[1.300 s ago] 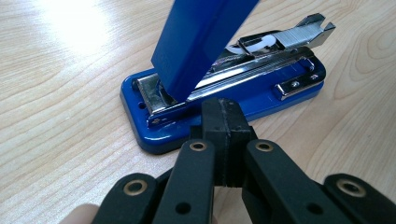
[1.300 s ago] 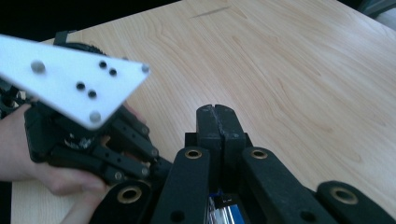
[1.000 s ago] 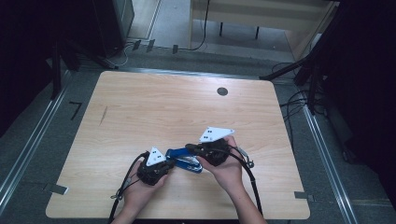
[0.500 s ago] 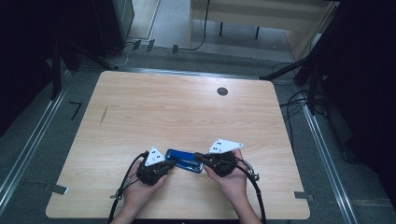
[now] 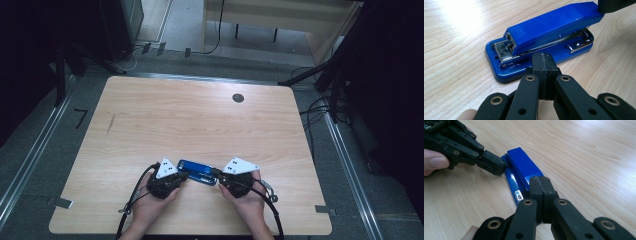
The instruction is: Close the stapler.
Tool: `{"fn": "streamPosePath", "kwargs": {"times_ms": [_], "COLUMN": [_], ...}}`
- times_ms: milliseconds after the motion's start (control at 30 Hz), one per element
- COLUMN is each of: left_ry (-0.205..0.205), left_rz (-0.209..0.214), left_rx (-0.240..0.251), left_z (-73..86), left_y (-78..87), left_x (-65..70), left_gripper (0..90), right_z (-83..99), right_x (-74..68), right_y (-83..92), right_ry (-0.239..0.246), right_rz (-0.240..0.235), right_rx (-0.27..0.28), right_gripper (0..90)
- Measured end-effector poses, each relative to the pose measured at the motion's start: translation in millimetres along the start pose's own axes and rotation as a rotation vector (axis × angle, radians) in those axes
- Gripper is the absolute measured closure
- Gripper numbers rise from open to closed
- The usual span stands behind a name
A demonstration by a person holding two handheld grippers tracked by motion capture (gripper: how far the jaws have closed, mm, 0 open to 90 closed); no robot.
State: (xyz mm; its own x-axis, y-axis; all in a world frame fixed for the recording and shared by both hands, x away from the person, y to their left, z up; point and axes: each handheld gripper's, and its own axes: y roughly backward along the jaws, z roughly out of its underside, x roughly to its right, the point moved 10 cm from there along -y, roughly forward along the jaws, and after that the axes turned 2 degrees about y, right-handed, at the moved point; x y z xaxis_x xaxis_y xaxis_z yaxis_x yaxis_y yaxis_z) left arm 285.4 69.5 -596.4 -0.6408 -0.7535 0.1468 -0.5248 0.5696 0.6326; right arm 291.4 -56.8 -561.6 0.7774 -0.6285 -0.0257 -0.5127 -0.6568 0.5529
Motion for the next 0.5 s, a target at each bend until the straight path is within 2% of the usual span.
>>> {"fn": "streamPosePath", "kwargs": {"times_ms": [133,200,300,367,500], "left_ry": [0.007,0.009,0.007,0.004,0.007], "left_rz": [0.006,0.018,0.027,0.032,0.032], "left_rx": [0.006,0.017,0.022,0.028,0.038], "left_z": [-0.2,-0.5,-0.1,-0.4,0.4], "left_y": [0.9,2.4,4.3,4.5,8.0], "left_x": [0.3,0.9,1.3,1.7,1.1], "left_gripper": [90.0,90.0,90.0,90.0,90.0], "right_z": [-0.7,-0.5,-6.1,-5.9,-4.1], "right_x": [-0.3,-0.7,-0.1,-0.8,-2.5], "right_y": [0.1,0.6,6.0,6.8,8.3], "right_ry": [-0.023,-0.058,-0.109,-0.107,-0.127], "right_rz": [0.016,0.016,0.015,0.027,0.026], "right_rx": [-0.010,0.004,0.070,0.061,0.079], "right_gripper": [90.0,90.0,90.0,90.0,90.0]}}
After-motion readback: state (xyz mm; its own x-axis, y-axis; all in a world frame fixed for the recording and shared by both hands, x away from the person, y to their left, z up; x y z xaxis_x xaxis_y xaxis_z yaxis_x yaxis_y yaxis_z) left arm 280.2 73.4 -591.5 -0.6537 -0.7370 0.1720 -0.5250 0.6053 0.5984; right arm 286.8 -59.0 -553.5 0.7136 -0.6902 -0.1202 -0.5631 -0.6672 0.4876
